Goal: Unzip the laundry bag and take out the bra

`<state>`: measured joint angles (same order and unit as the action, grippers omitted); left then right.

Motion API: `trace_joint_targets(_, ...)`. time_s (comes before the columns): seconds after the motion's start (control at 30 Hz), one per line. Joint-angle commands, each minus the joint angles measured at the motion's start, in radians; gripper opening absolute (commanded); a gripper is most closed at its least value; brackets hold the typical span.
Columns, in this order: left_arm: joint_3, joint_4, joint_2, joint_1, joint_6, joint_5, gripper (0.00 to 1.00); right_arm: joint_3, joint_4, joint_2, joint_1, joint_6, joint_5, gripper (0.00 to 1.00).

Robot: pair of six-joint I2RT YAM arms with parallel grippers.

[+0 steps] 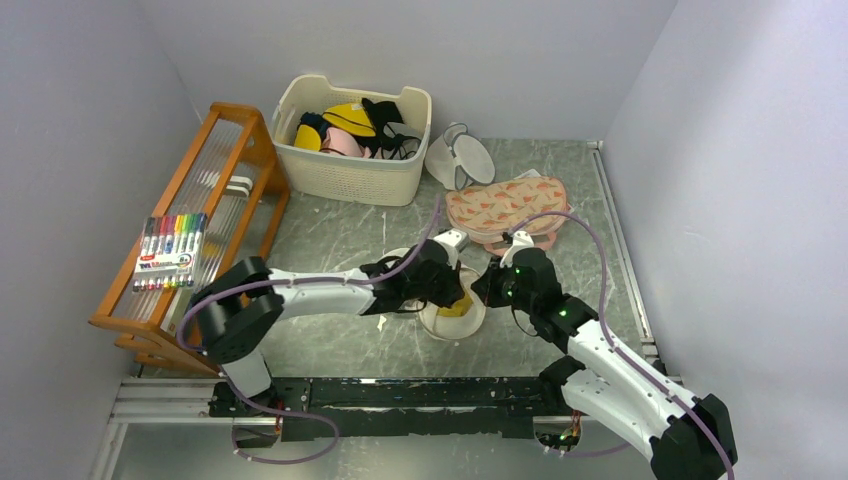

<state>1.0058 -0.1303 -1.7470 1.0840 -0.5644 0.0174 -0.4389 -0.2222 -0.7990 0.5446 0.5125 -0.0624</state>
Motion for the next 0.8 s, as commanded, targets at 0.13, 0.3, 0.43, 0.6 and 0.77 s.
trace_joint_targets(0.13,-0.064,0.026,0.185,0.005,0.019,0.0,0.07,0.01,0.017,0.034,0.003,0.009,0.05,0.02)
trace_joint_targets(0.3,-0.091,0.024,0.266,0.005,0.032,-0.044,0.07,0.01,0.012,0.04,0.003,0.015,0.073,0.02)
trace_joint_targets(0.43,-0.097,0.029,0.33,0.005,0.046,-0.05,0.07,0.009,0.016,0.023,0.004,0.012,0.066,0.02)
trace_joint_targets(0.6,-0.065,0.055,0.391,0.005,0.079,-0.042,0.07,0.008,0.022,0.004,0.003,0.009,0.066,0.02)
trace_joint_targets(0.77,-0.015,0.083,0.43,0.005,0.117,-0.031,0.07,0.013,0.03,-0.004,0.003,0.01,0.07,0.02)
